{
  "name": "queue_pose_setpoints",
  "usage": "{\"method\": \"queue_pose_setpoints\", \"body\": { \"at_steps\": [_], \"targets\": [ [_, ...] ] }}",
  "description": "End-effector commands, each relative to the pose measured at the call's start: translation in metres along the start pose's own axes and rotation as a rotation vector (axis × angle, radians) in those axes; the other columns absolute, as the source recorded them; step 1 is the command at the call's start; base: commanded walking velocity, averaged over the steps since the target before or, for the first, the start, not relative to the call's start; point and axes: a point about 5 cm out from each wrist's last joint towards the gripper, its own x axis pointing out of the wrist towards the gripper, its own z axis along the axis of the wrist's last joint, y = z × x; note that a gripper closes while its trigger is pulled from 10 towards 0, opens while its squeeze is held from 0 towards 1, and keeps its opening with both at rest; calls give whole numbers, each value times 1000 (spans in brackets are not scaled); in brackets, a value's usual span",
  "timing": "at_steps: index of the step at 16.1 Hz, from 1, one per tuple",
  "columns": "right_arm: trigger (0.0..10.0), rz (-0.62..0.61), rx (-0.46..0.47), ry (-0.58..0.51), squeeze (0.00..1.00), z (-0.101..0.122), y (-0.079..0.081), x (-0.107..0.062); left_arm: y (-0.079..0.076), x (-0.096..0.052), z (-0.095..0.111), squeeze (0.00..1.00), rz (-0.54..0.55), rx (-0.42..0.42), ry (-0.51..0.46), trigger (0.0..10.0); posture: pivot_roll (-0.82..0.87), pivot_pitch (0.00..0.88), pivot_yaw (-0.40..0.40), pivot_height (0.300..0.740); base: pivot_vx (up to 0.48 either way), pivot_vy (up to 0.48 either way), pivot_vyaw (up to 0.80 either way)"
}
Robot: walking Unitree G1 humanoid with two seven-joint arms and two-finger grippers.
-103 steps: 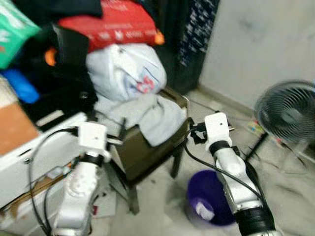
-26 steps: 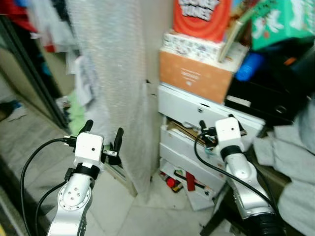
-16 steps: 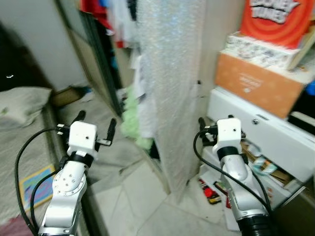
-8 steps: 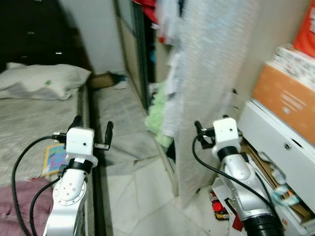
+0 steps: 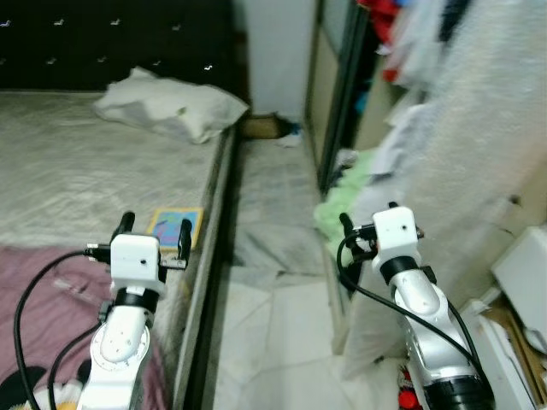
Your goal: Clean up the room
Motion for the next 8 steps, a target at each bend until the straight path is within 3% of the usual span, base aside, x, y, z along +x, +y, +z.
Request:
{"method": "queue_pose_setpoints", "body": {
  "at_steps": [1, 8],
  "targets": [
    [10000, 5, 6, -1, 0, 1, 3, -4, -1, 0, 2, 0, -11, 4, 4, 10000, -25, 0, -32, 740, 0, 0, 800],
    [10000, -29, 47, 31, 0, -9, 4, -12, -15, -3, -2, 0, -60, -21, 28, 10000, -45, 0, 18, 740, 0, 0, 800]
  ]
}}
